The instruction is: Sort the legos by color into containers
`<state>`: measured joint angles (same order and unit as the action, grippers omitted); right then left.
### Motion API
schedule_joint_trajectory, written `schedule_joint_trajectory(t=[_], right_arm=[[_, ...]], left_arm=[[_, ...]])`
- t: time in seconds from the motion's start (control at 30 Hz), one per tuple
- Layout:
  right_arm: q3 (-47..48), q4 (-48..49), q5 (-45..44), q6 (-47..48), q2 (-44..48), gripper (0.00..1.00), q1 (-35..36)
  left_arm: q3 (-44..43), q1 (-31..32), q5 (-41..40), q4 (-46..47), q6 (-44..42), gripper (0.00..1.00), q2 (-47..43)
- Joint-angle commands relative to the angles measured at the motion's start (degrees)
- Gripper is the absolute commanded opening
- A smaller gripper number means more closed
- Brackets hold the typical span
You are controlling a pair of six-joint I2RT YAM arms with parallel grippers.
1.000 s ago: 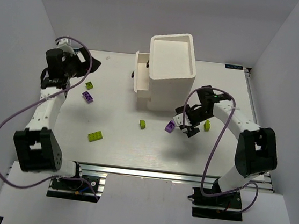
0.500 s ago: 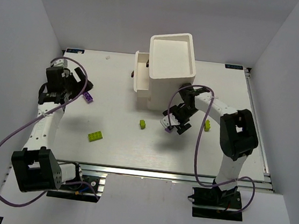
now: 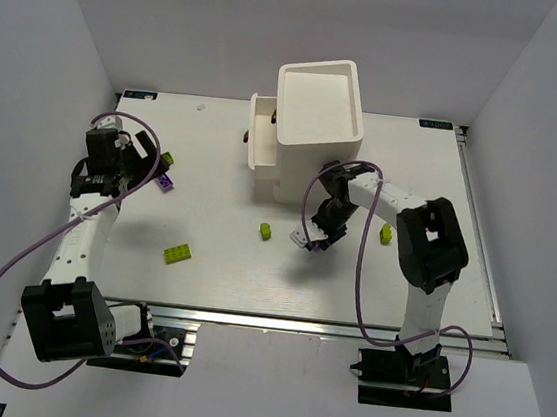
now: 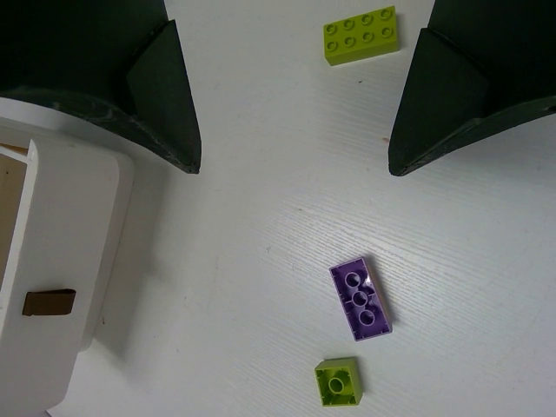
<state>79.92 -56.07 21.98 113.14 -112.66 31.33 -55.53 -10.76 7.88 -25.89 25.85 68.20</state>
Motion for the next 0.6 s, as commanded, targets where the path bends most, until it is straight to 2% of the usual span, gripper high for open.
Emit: schedule_joint_trajectory(t=[0.0,0.13,0.2,0.27,0.33,0.4,0.53,0.57], right_arm=[[-2.0,-2.6,-0.9,10.3,2.0,0.36,0.8],[-1.7,-3.2,0.5,5.9,3.1,0.19,1.4],[2.9,-6.2,5.5,0.5,3.5,0.12,1.4],[8.5,-13.5,12.7,-3.4,3.2,0.08,1.1],[18.6,-18.3,17.3,-10.0,1.9,0.04,1.4],[27.4,-19.0,23.3,-17.7,1.4,0.02,2.3],[37.6,-15.4,29.8,-32.2,0.5,0.01,4.3],[38.5,-13.7,31.2,-38.8,0.7,0.01,5.0]], left_arm=[[0.2,-0.3,-0.7,-0.1,0.3,0.98,-0.4],[0.9,-0.3,-1.4,-0.1,0.7,0.97,-0.3],[1.6,-0.3,-2.0,-0.2,1.8,0.96,0.1],[1.7,-0.8,-2.7,-0.7,3.2,0.94,1.0],[1.1,-0.8,-4.1,-1.1,4.1,0.91,3.0],[0.1,-0.8,-5.1,-1.1,5.3,0.86,4.6],[-2.6,-1.4,-6.9,-0.4,6.1,0.82,10.6],[-3.2,-1.4,-7.0,-0.3,6.1,0.82,11.8]])
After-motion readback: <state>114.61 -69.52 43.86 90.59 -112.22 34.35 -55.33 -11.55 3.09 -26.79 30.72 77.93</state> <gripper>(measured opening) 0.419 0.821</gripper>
